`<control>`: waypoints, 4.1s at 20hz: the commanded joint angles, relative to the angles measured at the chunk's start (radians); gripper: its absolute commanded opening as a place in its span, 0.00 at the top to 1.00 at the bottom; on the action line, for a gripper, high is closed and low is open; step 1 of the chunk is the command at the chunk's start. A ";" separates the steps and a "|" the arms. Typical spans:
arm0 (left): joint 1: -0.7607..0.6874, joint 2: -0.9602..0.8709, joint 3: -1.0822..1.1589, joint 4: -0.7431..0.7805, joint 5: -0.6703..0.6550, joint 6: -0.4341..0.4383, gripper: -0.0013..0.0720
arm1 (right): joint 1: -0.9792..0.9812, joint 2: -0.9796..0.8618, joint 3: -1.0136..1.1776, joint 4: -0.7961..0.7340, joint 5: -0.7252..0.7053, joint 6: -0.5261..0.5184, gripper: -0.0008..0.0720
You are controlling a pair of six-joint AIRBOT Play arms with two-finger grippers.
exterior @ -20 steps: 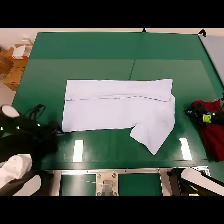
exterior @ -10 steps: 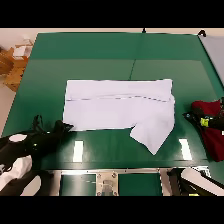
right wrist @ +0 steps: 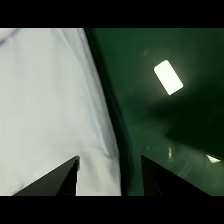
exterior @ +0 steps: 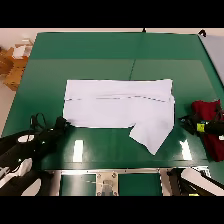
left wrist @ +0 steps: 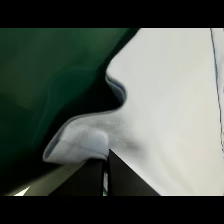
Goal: Fold the shirts.
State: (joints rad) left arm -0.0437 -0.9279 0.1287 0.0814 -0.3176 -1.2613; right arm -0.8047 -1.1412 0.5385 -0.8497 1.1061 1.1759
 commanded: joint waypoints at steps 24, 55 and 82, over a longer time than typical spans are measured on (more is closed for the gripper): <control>-0.010 0.002 0.203 0.343 -0.242 -0.006 0.95 | 0.253 0.190 -0.135 -0.072 0.058 0.266 0.97; 0.011 -0.785 1.260 0.637 -0.348 -0.111 0.05 | 0.472 -0.573 0.873 -0.068 -0.134 0.306 0.33; -0.108 -0.788 1.526 0.704 -0.718 -0.088 0.51 | 0.309 -0.866 1.067 0.143 0.327 -0.169 0.96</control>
State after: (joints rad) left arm -0.0948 -1.7142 1.6558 0.7471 -1.1076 -1.3617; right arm -0.5030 -2.0068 1.5791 -0.7315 1.4017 0.9825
